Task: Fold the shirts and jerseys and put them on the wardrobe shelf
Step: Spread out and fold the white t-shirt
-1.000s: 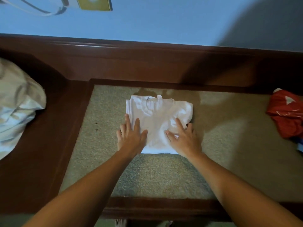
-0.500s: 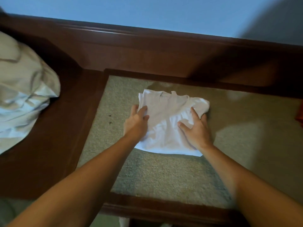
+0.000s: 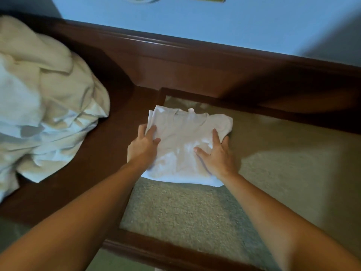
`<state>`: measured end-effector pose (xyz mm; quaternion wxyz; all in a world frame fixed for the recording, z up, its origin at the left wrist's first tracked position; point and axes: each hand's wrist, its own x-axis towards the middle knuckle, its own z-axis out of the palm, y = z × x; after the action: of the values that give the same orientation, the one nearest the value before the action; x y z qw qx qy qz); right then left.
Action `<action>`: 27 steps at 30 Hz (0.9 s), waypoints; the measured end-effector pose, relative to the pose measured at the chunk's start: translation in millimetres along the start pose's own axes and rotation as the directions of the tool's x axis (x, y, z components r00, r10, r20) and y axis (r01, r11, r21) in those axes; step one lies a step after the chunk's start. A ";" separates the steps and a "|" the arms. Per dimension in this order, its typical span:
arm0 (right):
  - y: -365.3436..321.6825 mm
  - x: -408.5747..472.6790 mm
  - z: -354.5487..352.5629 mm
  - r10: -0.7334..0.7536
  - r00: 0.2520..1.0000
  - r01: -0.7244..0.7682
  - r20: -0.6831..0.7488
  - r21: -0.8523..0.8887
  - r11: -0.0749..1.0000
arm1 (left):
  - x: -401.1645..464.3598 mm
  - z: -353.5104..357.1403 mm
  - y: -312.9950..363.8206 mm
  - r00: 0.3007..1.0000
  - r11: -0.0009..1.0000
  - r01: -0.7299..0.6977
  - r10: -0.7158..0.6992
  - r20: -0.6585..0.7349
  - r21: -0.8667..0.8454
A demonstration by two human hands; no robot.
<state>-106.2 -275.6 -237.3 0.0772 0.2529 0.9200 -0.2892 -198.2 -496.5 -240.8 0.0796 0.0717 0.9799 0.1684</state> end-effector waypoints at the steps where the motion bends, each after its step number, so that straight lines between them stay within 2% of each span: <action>1: -3.7 0.3 1.2 0.005 1.000 -0.005 0.004 -0.030 1.000 | 2.0 -0.4 -2.1 1.000 1.000 -0.005 0.005 0.009 0.012; 6: -8.2 -1.8 1.1 0.031 1.000 -0.030 0.004 -0.203 0.979 | 3.3 3.9 0.1 0.999 0.997 -0.041 0.040 0.008 0.063; 11: -1.4 -6.8 -4.5 0.039 0.995 -0.076 -0.092 -0.445 0.892 | 0.7 4.4 10.0 0.993 0.982 -0.040 0.060 -0.103 0.184; 13: 2.3 -11.7 -13.3 0.016 0.993 -0.070 -0.116 -0.480 0.875 | 0.3 -1.9 19.8 0.984 0.977 -0.077 0.107 -0.143 0.200; 16: 11.8 -19.0 -31.4 0.021 0.997 -0.050 -0.071 -0.431 0.901 | 2.1 -15.1 43.4 0.966 0.962 -0.245 0.253 -0.055 0.120; 18: 17.3 -22.3 -37.9 0.060 0.998 -0.056 0.004 -0.326 0.944 | 0.6 -18.6 54.0 0.957 0.954 -0.288 0.289 0.001 0.084; 19: 19.0 -23.4 -39.1 0.101 0.994 -0.089 0.044 -0.224 0.971 | -0.6 -18.0 55.4 0.967 0.961 -0.254 0.255 0.004 0.108; 21: 20.3 -25.0 -37.5 0.155 0.984 -0.153 0.085 -0.030 0.988 | -4.4 -16.1 51.0 0.996 0.977 -0.086 0.088 -0.004 0.195; 23: 18.6 -27.9 -34.5 0.136 0.987 -0.137 0.081 0.002 0.991 | -11.8 -11.9 38.9 0.998 0.963 0.057 -0.062 0.010 0.262; 25: 16.0 -31.4 -30.9 0.085 0.994 -0.085 0.072 -0.001 0.996 | -19.8 -8.1 25.8 0.995 0.953 0.095 -0.100 0.004 0.287; 27: 13.1 -35.8 -27.4 0.062 0.994 -0.064 0.084 0.023 0.998 | -25.2 -5.4 16.4 0.997 0.951 0.081 -0.078 -0.023 0.299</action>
<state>-68.6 -265.7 -210.9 0.1215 0.2706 0.9037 -0.3089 -172.7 -487.1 -226.9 0.0693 0.0427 0.9966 0.0150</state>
